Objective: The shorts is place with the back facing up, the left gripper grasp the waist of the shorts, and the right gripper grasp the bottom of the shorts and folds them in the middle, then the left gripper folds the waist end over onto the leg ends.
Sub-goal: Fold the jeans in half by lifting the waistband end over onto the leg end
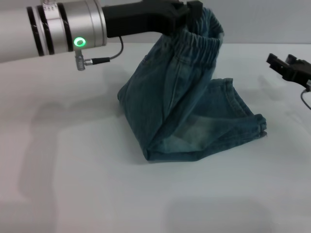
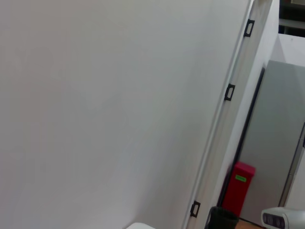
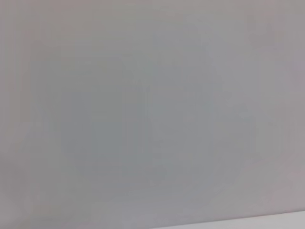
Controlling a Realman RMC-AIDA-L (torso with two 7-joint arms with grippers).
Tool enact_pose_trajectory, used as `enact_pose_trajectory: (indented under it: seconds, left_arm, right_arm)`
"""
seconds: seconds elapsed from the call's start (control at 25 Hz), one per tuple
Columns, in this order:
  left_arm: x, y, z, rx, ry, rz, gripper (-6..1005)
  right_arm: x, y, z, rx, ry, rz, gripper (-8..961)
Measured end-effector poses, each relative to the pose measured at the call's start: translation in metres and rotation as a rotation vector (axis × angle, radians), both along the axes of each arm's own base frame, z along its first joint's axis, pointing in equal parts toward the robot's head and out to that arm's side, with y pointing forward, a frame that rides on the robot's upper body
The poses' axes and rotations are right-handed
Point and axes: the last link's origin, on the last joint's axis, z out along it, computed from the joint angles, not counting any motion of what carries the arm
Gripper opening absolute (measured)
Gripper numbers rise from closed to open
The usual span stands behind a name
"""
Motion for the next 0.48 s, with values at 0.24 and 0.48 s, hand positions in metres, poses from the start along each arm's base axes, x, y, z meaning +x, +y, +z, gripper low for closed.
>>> enact_pose_trajectory:
  seconds: [0.24,0.48]
  left_arm:
    - [0.005,-0.006,-0.014,-0.007,-0.006,-0.036,20]
    - [0.008,-0.011,-0.022,-0.027,-0.018,-0.053,20]
  right_arm:
    - [0.005,-0.003,0.003,0.011,0.002,-0.015,630]
    - [0.004,-0.003,0.002,0.008,0.006,-0.015,631]
